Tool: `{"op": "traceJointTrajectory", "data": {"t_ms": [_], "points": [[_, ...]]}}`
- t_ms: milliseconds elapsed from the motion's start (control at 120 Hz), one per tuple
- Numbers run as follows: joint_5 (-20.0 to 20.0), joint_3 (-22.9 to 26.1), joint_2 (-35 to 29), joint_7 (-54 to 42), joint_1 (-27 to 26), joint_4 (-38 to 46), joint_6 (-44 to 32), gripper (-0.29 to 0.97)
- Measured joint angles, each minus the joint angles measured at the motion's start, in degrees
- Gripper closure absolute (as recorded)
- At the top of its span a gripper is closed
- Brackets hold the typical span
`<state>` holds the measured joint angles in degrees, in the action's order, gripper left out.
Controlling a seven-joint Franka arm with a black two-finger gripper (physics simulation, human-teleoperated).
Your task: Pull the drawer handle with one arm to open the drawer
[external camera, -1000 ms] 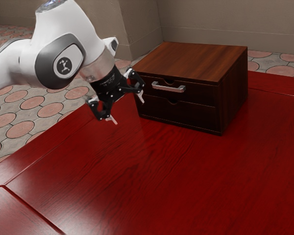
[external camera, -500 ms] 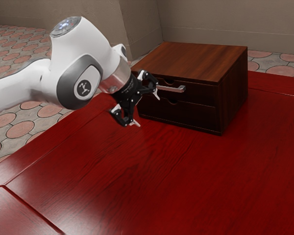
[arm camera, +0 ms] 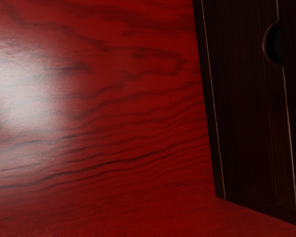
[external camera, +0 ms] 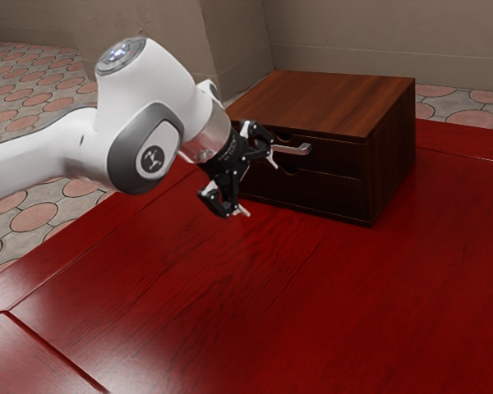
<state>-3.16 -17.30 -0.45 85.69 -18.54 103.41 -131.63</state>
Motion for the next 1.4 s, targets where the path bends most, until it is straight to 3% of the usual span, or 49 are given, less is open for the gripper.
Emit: {"op": "traceJointTrajectory", "data": {"t_ms": [450, 908, 1100, 1400], "points": [[0.08, -1.49, 0.02, 2.81, 0.40, -0.29, -0.25, 0.00], [0.36, -0.22, 3.74, 4.19, 6.05, -3.18, -1.08, 0.00], [0.30, 0.57, 6.00, 4.53, 1.85, -6.17, -1.72, 0.00], [0.24, 0.33, 9.55, 4.82, 3.34, -9.57, -1.92, 0.00]]}}
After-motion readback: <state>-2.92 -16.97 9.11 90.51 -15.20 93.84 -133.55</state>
